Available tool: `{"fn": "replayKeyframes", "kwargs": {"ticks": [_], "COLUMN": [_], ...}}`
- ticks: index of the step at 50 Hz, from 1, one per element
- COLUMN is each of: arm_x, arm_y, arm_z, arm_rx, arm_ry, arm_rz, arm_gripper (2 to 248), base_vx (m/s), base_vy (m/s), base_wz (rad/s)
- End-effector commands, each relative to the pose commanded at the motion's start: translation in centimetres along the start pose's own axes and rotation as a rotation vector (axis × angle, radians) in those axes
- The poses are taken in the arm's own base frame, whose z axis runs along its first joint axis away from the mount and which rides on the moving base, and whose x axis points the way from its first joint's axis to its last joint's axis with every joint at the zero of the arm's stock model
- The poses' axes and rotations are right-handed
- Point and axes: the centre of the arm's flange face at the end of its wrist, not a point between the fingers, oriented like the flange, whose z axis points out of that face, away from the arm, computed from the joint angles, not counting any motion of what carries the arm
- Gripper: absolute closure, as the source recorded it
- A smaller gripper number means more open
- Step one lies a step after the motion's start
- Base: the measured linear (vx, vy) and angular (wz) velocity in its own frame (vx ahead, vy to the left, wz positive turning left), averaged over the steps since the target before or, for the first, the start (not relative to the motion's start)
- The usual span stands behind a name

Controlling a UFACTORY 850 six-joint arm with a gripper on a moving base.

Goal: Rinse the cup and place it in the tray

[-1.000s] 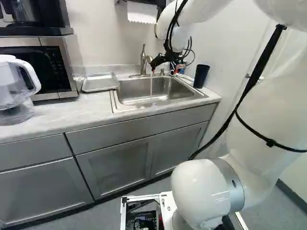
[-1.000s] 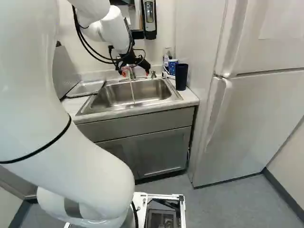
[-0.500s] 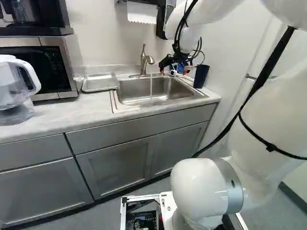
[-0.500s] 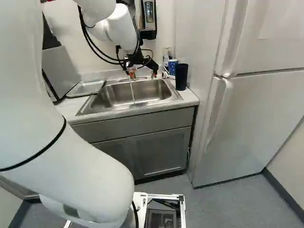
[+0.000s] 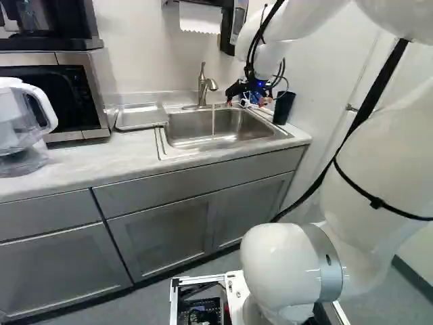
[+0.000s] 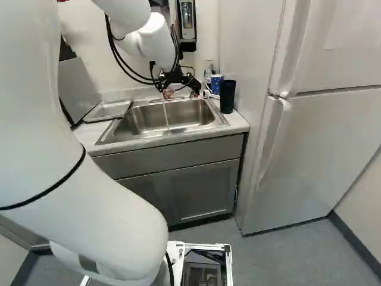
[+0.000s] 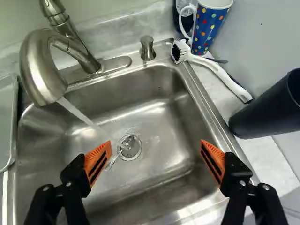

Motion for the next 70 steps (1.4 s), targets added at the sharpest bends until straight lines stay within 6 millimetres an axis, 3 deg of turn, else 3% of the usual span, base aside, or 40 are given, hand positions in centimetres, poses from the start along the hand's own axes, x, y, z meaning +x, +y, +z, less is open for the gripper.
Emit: {"fn": "replayKeyframes", "kwargs": {"ticks": [31,70], "arm_x": [-1.6,-4.1], "arm_y": [0.2,3.3], "arm_z": [2.1,4.4], "arm_rx": [0.017,-0.028], "arm_ry": [0.093,0.169], "arm_rz": [0.115,0.301], "arm_gripper": [3,3], "base_vx": [0.0,0.0], "base_vy": [0.0,0.0], "base_wz": [0.0,0.0]}}
